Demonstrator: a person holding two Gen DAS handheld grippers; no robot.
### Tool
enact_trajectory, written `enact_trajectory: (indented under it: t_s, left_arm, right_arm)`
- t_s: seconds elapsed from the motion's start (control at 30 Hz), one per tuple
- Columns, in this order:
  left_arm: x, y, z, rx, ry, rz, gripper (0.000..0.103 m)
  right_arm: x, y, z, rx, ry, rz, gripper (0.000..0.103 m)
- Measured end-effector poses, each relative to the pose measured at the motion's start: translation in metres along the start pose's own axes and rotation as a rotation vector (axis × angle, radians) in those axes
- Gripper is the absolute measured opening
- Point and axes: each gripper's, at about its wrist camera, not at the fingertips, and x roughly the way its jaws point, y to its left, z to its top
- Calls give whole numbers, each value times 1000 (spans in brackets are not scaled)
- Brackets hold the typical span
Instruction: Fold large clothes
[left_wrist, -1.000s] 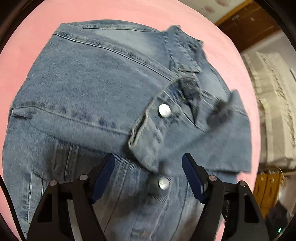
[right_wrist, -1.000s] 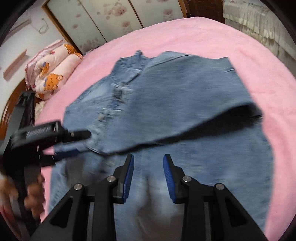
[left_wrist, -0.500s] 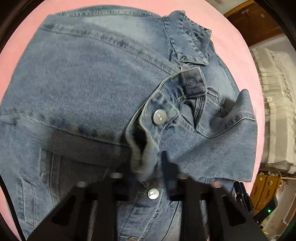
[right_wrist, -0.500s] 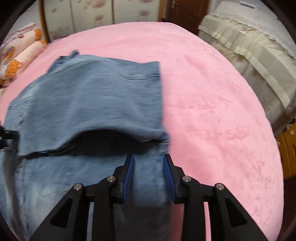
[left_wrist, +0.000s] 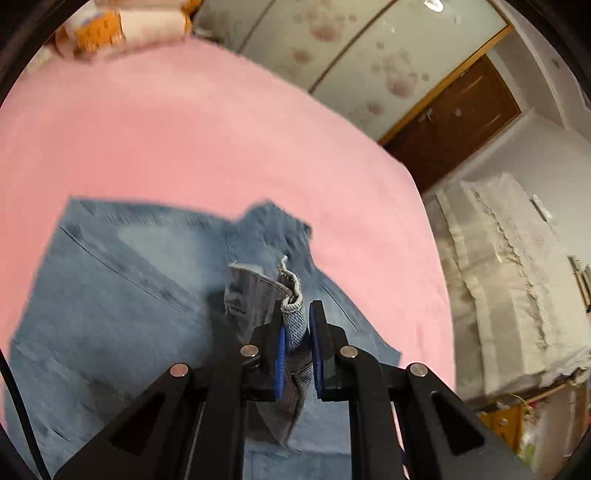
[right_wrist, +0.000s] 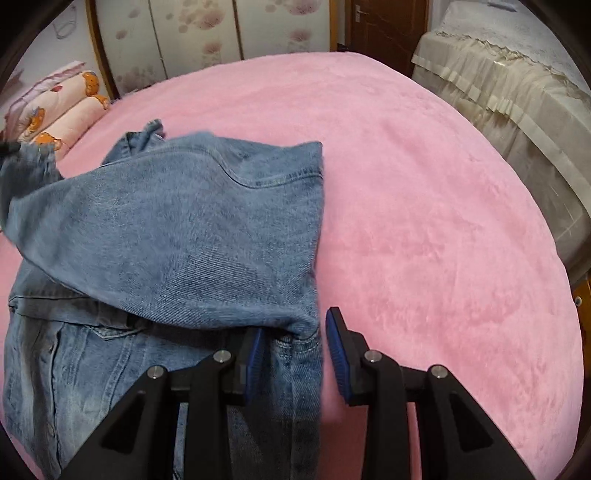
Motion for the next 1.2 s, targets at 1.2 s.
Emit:
enact_trajectory:
  t_s: [1.2]
  left_arm:
    - [-9, 78, -79, 87, 163, 460, 19]
  right_arm:
    - [-43, 14, -2, 147, 38, 12, 19]
